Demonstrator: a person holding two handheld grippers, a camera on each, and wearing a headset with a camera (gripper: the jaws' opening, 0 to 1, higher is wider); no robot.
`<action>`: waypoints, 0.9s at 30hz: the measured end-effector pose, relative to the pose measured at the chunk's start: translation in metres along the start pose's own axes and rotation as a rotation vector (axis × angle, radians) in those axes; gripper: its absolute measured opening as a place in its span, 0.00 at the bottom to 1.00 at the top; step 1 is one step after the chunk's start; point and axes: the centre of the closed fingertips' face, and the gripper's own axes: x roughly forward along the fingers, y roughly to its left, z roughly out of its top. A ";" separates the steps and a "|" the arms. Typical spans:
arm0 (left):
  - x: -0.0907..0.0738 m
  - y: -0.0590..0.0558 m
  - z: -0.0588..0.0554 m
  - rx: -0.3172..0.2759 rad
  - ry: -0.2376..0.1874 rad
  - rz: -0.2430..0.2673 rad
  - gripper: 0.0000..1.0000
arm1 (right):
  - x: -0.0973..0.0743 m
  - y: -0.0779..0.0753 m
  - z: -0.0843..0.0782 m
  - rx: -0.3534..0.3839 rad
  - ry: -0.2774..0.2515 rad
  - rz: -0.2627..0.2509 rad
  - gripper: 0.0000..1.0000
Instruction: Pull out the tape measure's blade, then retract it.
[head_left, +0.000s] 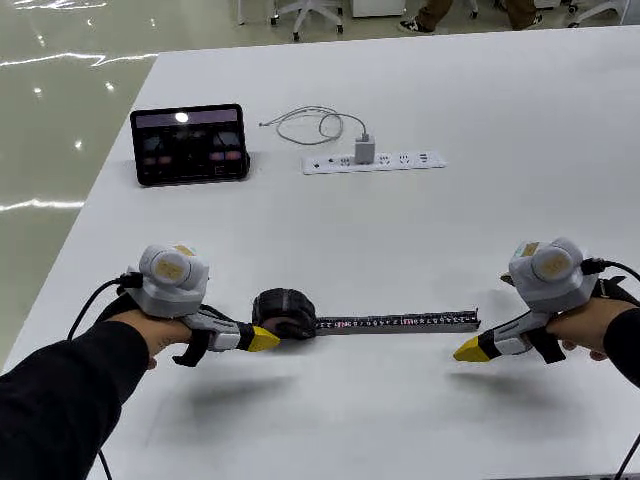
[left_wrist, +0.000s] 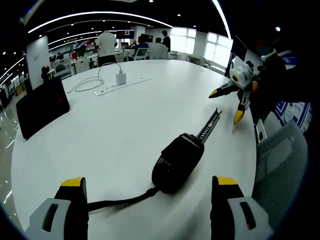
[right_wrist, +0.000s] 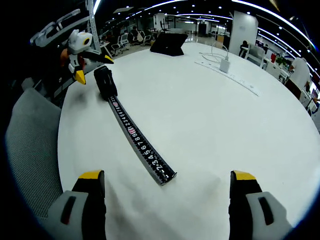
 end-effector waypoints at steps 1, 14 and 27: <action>-0.002 -0.001 0.001 -0.009 -0.005 0.003 1.00 | -0.001 0.000 0.001 0.000 -0.014 -0.006 1.00; -0.019 -0.005 0.003 -0.095 -0.079 0.045 1.00 | -0.014 0.009 -0.007 0.095 -0.130 -0.068 1.00; -0.047 -0.005 -0.012 -0.063 -0.151 0.080 1.00 | -0.043 0.015 -0.020 0.117 -0.195 -0.111 1.00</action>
